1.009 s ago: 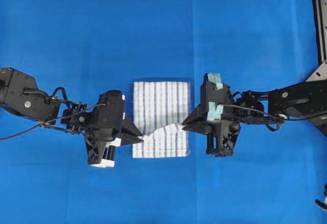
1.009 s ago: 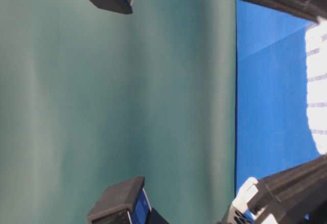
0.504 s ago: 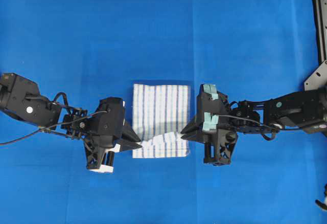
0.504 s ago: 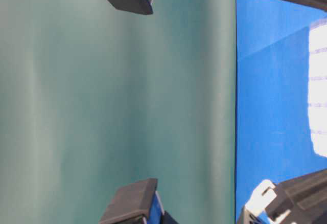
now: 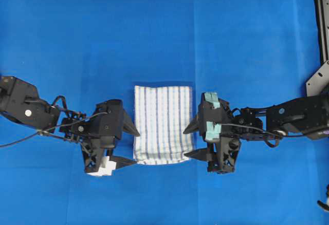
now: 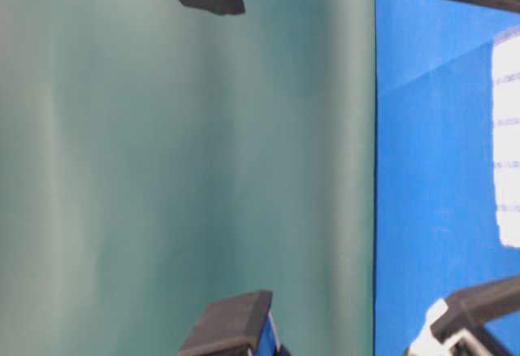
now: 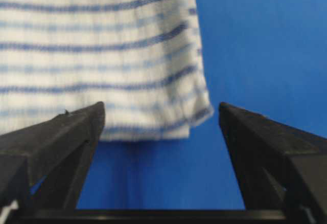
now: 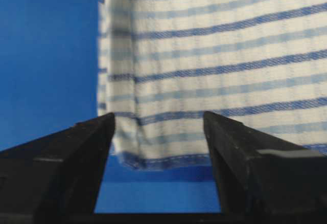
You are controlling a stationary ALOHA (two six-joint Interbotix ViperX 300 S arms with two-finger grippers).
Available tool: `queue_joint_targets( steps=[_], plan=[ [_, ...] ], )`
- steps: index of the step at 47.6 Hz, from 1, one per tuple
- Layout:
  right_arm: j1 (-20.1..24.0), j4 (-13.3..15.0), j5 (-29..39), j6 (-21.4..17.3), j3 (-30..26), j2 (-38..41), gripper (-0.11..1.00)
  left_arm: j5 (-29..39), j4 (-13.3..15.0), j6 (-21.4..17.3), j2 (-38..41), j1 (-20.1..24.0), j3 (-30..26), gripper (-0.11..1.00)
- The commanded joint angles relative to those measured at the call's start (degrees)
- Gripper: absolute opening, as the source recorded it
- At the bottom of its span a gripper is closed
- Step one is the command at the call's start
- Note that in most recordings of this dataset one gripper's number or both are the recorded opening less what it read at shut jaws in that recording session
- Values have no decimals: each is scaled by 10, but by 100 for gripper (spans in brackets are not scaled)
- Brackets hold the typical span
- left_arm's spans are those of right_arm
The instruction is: Fold the blue towel.
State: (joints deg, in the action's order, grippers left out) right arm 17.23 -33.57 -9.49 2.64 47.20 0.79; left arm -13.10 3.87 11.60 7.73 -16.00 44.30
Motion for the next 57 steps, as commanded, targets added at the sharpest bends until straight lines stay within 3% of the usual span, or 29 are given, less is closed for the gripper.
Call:
queue_joint_targets(
  steps=[1, 8, 18, 26, 38, 48, 57],
  plan=[
    [4, 4, -1, 3, -7, -37, 93, 19, -2, -2, -39, 0, 1, 91],
    [3, 20, 4, 18, 11, -98, 93, 62, -4, -4, -98, 1, 11, 84],
    [-12, 23, 5, 65, 53, -203, 93, 97, -11, -7, -200, 12, 42, 84],
    [-40, 23, 11, 112, 99, -301, 93, 89, -11, -36, -283, 39, 99, 84],
    [-83, 25, 57, 160, 149, -434, 93, 25, -11, -87, -425, 79, 202, 83],
    [-130, 30, 74, 188, 205, -509, 93, 24, -11, -137, -544, 102, 267, 83],
    [-159, 35, 75, 192, 265, -580, 93, 42, -11, -144, -634, 139, 325, 83]
  ],
)
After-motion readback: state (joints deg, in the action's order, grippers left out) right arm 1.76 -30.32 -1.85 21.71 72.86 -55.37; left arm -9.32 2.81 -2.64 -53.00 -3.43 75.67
